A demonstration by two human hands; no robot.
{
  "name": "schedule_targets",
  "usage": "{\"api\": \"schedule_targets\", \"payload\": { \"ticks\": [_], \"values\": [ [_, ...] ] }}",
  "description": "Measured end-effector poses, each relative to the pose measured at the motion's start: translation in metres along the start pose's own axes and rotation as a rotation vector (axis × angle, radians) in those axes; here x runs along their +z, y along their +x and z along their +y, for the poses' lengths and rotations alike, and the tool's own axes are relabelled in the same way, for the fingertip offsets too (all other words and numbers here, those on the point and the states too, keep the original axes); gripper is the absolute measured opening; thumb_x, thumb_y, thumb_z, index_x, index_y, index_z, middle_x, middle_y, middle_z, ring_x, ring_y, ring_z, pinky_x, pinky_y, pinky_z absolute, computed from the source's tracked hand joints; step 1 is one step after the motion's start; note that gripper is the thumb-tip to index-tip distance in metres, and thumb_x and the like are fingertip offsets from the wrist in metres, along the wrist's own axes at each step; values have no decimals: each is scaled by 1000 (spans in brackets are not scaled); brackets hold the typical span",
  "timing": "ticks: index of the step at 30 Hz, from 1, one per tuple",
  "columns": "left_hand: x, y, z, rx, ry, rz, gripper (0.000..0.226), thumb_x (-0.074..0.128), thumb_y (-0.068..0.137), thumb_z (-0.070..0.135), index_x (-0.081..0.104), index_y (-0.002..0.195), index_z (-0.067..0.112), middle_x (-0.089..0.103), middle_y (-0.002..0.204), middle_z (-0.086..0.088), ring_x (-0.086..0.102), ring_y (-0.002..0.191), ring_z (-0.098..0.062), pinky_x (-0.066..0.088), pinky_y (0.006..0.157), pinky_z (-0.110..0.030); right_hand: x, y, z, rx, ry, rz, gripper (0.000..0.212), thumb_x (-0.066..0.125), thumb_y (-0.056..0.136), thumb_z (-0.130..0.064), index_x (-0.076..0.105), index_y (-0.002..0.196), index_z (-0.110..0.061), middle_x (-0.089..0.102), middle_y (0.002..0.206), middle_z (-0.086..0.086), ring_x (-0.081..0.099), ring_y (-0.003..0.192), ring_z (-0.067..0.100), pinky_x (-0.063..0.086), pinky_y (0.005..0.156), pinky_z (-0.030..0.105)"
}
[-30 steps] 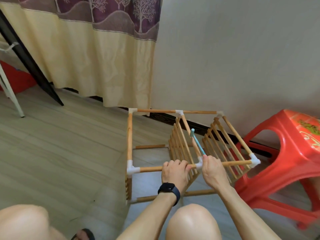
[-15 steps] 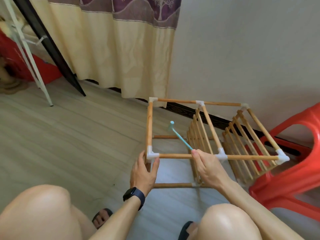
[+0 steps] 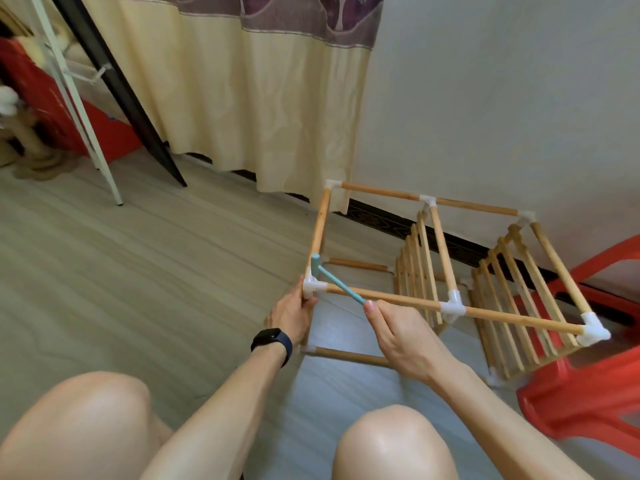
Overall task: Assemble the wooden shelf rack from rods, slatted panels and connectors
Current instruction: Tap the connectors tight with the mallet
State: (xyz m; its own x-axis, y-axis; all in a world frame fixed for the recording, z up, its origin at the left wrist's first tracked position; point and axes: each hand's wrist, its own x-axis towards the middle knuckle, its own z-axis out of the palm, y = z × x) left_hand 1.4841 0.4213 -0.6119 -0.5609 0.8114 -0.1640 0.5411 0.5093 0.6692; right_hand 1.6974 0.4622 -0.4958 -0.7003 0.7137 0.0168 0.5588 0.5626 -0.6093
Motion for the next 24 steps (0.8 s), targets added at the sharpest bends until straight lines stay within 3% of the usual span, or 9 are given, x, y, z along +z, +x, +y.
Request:
{"api": "schedule_targets", "payload": {
  "ticks": [2,4,7,9,12,14,17,20,24],
  "values": [
    [-3,2,1,38,24,-1,46,44,103,45,42,148,34,65,127,-7,61,109,-36,38,72,-32,0,2,-7,-133,209,197,49,27,105,-47,44,71,-15,45,58,-3,43,54,18,40,54,42],
    [-4,2,2,52,49,1,44,43,104,44,43,146,32,64,126,-6,61,108,-35,37,71,-32,6,-2,-10,-191,236,255,46,23,105,-47,41,72,-21,42,60,-7,43,54,16,39,52,36],
    [-5,-1,4,49,79,20,35,43,104,37,49,138,31,65,119,-5,62,104,-35,38,70,-32,21,-3,2,18,-251,-132,46,14,105,-53,37,74,-28,47,70,-8,57,73,23,46,66,40],
    [-2,-3,3,40,76,9,35,42,104,36,48,138,33,66,114,-3,62,100,-34,39,70,-32,25,-4,10,80,-301,-197,48,14,103,-54,38,73,-26,49,71,-6,59,77,28,46,70,42],
    [-2,-4,-4,42,69,-20,30,37,104,40,44,133,39,61,98,3,60,90,-30,37,66,-32,14,0,0,-70,168,220,47,20,102,-54,41,71,-25,43,58,-9,45,54,12,38,53,29],
    [-4,-2,-10,89,111,-36,28,39,103,31,41,130,40,59,97,4,62,92,-29,39,66,-33,10,4,-4,-185,297,352,45,24,104,-46,41,71,-22,39,56,-11,40,51,11,32,49,21],
    [-16,1,-8,166,172,-39,35,50,101,34,42,135,35,59,101,2,62,96,-30,45,71,-35,22,3,-4,-211,153,282,45,20,105,-49,38,72,-25,41,62,-10,43,55,13,38,51,28],
    [-19,1,-4,167,181,-28,37,47,102,43,46,138,33,63,110,-4,61,101,-30,43,71,-34,29,5,4,12,-234,-6,49,12,103,-55,37,71,-27,49,64,-5,53,63,20,45,60,41],
    [-17,1,-4,132,181,-30,37,44,103,46,44,139,38,63,105,-3,61,94,-29,45,69,-36,15,7,-1,-88,101,275,47,20,105,-48,40,71,-25,44,58,-5,46,53,16,36,49,28]
  ]
}}
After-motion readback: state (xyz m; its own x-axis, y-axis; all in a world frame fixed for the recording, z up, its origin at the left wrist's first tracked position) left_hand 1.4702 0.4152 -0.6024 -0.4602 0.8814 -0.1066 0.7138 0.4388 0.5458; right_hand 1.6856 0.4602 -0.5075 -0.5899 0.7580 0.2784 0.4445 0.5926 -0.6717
